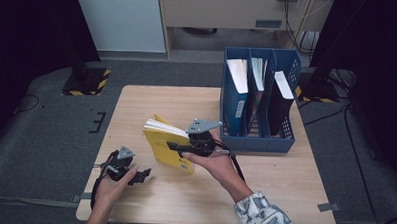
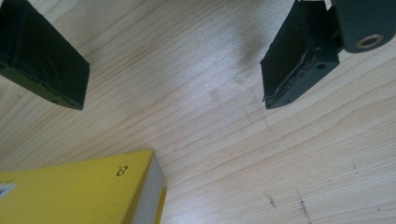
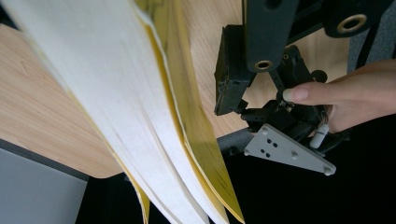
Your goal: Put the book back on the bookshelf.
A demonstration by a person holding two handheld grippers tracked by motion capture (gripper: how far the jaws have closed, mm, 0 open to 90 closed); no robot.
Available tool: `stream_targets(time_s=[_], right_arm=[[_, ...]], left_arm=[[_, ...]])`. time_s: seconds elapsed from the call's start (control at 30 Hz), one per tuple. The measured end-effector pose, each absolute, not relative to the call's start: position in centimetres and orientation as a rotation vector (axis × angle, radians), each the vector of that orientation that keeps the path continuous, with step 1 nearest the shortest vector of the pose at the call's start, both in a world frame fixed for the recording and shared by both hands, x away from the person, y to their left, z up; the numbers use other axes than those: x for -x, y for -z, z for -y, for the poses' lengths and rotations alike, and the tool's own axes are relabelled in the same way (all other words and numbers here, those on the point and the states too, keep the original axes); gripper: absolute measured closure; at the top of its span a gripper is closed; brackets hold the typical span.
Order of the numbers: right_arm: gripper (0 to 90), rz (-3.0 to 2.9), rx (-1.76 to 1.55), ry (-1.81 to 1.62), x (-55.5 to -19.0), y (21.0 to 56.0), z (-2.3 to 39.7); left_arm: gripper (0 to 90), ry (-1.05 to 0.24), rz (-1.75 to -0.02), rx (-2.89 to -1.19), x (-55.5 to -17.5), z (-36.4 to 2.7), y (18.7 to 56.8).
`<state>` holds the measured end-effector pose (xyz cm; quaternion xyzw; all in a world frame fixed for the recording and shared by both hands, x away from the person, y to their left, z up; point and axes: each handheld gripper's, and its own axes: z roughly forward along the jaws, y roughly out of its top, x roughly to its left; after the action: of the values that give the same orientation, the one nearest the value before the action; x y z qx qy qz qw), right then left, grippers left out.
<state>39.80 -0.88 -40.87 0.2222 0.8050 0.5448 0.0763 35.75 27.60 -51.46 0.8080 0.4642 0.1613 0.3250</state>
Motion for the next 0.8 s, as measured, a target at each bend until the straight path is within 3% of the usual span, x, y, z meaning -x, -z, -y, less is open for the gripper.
stream_targets(time_s=[0.8], right_arm=[[64.3,-2.364,-0.636,-1.680,-39.88,40.52,0.22]], left_arm=[[8.7,-0.434,-1.205,-2.142,-35.66,-27.34,51.48]])
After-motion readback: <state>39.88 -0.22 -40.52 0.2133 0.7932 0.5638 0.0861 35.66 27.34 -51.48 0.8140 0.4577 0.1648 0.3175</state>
